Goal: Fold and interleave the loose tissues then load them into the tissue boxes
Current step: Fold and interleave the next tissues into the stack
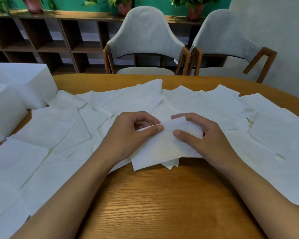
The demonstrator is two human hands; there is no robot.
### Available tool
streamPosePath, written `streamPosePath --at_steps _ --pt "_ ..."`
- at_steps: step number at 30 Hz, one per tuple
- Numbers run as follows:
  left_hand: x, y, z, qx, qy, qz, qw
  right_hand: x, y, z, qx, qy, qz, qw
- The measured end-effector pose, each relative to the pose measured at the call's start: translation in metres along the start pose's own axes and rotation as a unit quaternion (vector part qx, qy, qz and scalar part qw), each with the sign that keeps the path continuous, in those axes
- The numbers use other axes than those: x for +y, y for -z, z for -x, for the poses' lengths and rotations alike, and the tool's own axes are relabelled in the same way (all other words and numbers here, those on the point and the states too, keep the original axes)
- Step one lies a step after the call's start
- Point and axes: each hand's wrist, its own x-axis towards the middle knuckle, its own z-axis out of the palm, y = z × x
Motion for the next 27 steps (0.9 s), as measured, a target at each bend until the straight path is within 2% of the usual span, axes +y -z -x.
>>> streamPosePath --at_steps 5,15,20,22,25,27 --pt "0.004 -0.002 0.002 0.008 -0.013 -0.015 1.0 -0.001 -0.006 0.001 -0.044 0.037 0.031 0.998" --pt "0.005 -0.01 0.004 -0.003 -0.009 -0.019 1.0 -0.001 -0.011 0.003 -0.049 0.04 0.027 0.998" --pt "0.002 -0.013 0.004 0.069 -0.066 -0.091 0.991 -0.001 -0.009 0.002 -0.028 0.036 0.005 0.999" --pt "0.003 -0.012 0.004 0.069 -0.038 -0.059 0.995 -0.001 -0.004 0.0 0.004 0.036 -0.018 0.999" --pt "0.005 -0.01 0.002 0.031 0.048 0.095 0.994 0.0 0.0 -0.004 0.056 0.038 -0.028 0.997" --pt "0.004 -0.009 0.003 0.043 0.063 0.115 0.99 0.0 0.002 -0.005 0.063 0.034 -0.038 0.997"
